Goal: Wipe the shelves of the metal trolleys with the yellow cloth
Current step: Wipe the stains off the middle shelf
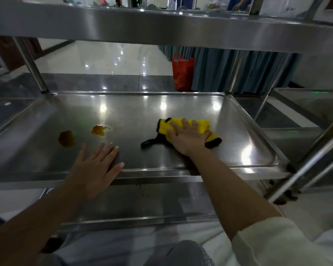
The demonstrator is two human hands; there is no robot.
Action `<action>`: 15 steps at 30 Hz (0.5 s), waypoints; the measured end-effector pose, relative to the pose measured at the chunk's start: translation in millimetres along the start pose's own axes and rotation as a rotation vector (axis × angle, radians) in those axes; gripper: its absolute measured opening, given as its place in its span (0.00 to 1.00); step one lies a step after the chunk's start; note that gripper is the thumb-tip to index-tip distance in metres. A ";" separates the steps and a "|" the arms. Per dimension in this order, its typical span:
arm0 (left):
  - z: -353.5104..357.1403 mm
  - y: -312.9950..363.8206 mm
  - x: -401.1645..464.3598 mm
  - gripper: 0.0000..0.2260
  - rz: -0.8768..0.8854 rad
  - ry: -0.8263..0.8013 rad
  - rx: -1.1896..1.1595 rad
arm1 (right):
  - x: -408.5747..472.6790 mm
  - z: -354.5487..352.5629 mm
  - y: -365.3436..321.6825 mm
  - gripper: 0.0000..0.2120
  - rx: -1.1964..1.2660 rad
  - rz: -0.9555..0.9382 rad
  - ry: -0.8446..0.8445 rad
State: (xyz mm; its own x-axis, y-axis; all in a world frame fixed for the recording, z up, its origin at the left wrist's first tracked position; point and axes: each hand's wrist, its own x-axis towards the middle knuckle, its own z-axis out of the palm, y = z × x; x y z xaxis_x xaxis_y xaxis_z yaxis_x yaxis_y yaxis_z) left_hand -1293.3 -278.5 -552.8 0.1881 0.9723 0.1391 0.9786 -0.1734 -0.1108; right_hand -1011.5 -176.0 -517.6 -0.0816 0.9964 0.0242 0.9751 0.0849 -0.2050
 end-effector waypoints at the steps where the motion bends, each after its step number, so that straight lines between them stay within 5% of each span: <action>1: -1.0 -0.5 -0.7 0.43 0.005 -0.004 -0.013 | -9.4 4.1 3.8 0.25 -0.022 -0.104 -0.005; 5: -5.3 0.9 -2.0 0.43 0.035 0.007 -0.019 | -39.9 -5.6 75.0 0.23 -0.032 -0.271 0.010; 10: -3.1 4.2 0.5 0.45 0.011 0.014 -0.025 | -52.9 -34.8 178.2 0.27 -0.054 0.150 0.008; 15: -2.9 6.8 0.5 0.42 0.008 0.030 -0.012 | -51.2 -28.9 133.0 0.27 -0.042 0.305 0.024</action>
State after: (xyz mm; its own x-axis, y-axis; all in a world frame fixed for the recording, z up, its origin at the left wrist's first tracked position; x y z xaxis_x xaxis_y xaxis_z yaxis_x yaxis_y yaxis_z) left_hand -1286.3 -279.6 -550.7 0.1982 0.9658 0.1672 0.9779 -0.1834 -0.0999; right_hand -871.8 -216.0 -517.8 0.2205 0.9753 -0.0086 0.9615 -0.2188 -0.1662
